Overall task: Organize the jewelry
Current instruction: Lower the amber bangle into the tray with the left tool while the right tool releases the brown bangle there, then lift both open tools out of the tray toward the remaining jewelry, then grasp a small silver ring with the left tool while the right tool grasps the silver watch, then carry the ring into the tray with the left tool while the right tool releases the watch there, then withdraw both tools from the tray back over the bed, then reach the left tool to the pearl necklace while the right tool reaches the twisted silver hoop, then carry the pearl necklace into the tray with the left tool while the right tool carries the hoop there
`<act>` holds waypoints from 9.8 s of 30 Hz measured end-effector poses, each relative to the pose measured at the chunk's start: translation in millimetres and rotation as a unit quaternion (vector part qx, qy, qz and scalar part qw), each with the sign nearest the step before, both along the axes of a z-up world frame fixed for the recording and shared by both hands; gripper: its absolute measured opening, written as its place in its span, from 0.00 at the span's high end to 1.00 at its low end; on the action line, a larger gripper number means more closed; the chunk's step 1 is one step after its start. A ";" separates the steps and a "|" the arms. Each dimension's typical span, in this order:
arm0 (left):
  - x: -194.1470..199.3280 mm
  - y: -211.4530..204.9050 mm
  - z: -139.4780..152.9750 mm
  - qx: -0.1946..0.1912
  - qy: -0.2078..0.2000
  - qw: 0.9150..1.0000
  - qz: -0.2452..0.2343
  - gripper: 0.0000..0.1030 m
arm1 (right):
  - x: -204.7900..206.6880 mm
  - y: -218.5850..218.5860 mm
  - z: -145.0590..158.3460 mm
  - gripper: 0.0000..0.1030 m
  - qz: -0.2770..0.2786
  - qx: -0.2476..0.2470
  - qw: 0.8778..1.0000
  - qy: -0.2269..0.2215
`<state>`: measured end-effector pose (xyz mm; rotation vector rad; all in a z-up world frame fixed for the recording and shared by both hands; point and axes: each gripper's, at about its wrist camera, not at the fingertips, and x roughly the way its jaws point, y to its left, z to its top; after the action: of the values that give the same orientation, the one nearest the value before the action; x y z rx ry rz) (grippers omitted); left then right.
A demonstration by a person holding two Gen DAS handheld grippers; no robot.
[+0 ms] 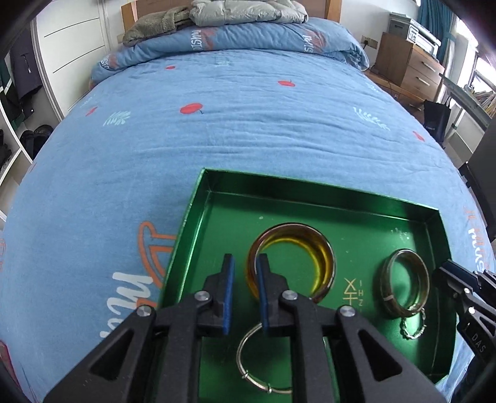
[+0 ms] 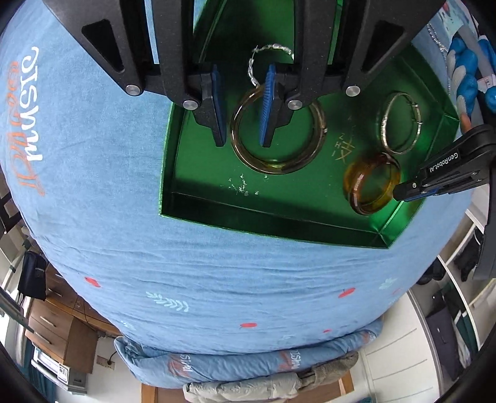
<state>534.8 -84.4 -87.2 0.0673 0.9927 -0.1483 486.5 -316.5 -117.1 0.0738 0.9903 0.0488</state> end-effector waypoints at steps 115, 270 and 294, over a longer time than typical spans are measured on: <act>-223.3 38.9 37.7 -0.095 -0.066 0.991 -0.074 0.84 | -222.2 -44.0 67.7 0.86 0.026 0.177 0.976 -0.128; -255.2 93.0 95.5 -0.062 -0.108 0.992 0.011 0.93 | -295.2 40.4 30.9 0.63 0.134 0.078 0.976 -0.155; -63.2 3.7 21.9 -0.064 -0.033 0.996 -0.043 0.93 | -91.3 41.9 24.3 0.63 0.095 0.072 0.984 -0.131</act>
<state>471.7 -80.8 -65.3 -0.0029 0.9125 -0.2860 395.2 -274.6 -92.8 0.1031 0.7275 0.2978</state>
